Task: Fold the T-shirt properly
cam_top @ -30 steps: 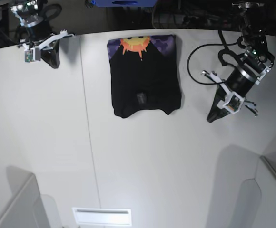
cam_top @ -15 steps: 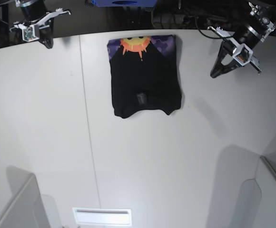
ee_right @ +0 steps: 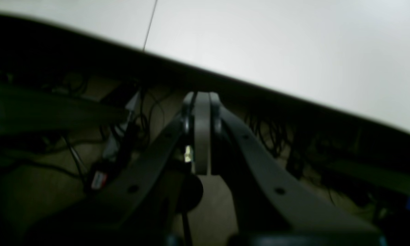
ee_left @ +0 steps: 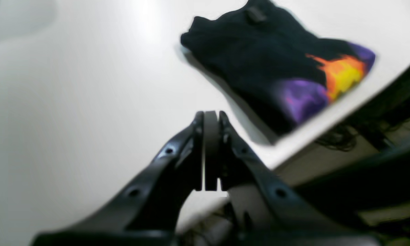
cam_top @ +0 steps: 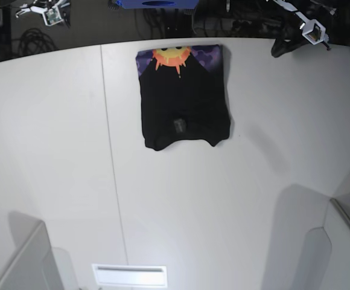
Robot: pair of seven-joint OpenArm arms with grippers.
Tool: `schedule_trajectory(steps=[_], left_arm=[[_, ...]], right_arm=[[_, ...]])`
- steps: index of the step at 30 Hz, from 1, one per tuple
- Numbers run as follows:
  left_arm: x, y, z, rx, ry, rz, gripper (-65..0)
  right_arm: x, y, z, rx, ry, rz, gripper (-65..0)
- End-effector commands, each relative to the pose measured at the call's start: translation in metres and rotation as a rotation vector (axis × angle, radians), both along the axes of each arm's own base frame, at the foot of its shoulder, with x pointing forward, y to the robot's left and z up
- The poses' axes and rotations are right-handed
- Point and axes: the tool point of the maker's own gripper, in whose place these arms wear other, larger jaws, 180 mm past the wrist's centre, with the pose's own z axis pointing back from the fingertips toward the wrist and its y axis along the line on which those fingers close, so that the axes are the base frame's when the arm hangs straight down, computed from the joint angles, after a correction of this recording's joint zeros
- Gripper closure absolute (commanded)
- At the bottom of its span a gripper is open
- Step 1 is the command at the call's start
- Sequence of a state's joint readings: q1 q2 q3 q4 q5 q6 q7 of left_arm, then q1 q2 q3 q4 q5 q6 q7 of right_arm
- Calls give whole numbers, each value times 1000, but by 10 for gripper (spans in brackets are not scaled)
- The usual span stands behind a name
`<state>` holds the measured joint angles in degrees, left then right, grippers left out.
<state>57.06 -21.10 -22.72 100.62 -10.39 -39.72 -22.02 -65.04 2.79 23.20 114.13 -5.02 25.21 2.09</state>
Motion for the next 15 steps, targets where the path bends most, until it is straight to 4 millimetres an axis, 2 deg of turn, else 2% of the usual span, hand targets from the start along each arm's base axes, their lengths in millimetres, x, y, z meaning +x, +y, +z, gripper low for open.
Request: schedule_trajectory(steps=[1,7,10,15], left_arm=[[-7,5,3,-22,-2,12,0],[-53,40,-37,-28,135,135,0],[-82,41,-61,-67,214,176,0],[-116,27,-100,-136,336,201,0]], right_arm=[[-9,0,2,-2,27,3,0],[-62,9,-37,-5,318,-4,0],[-85,16,-57,14,418,14,0],[-124,34,-84,71,548,71,0]])
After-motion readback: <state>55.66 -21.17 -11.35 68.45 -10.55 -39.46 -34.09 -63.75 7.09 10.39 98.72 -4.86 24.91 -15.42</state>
